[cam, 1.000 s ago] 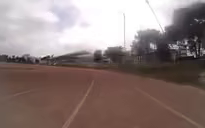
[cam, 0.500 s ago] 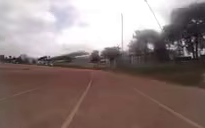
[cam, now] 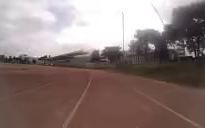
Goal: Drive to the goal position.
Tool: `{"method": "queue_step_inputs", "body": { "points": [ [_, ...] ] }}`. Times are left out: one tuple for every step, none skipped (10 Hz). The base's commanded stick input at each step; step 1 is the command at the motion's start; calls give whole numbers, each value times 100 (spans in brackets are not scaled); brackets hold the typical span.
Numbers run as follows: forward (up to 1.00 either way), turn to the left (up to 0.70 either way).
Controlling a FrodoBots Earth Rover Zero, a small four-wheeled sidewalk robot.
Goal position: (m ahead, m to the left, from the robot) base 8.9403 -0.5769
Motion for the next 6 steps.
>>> {"method": "queue_step_inputs", "body": {
  "points": [
    [85,0],
    [85,-2],
    [85,-20],
    [85,-20],
    [85,-20],
    [85,-20]
  ]
}}
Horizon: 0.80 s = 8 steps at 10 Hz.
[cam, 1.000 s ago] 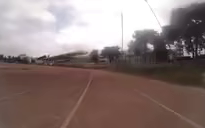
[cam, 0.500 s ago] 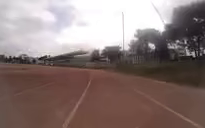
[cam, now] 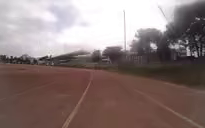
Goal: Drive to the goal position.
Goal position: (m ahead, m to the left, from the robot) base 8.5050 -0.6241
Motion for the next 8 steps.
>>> {"method": "queue_step_inputs", "body": {
  "points": [
    [85,-20],
    [85,-11],
    [85,-2],
    [85,0],
    [85,0],
    [85,0],
    [85,0],
    [85,0]
  ]
}}
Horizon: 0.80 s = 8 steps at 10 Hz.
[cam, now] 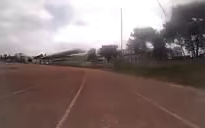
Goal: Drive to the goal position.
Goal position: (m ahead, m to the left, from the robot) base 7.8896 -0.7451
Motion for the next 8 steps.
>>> {"method": "queue_step_inputs", "body": {
  "points": [
    [85,0],
    [85,0],
    [85,0],
    [85,0],
    [85,0],
    [85,-7],
    [85,-15],
    [85,-10]
  ]
}}
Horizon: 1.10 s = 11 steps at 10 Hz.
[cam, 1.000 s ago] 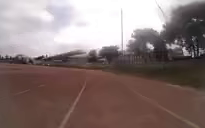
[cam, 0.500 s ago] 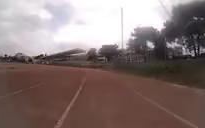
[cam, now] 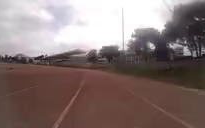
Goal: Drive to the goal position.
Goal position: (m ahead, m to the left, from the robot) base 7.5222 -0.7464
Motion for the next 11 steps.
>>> {"method": "queue_step_inputs", "body": {
  "points": [
    [85,-1],
    [85,0],
    [85,0],
    [85,0],
    [85,0],
    [85,-17],
    [85,-16],
    [85,0],
    [85,0],
    [85,0],
    [85,0]
  ]
}}
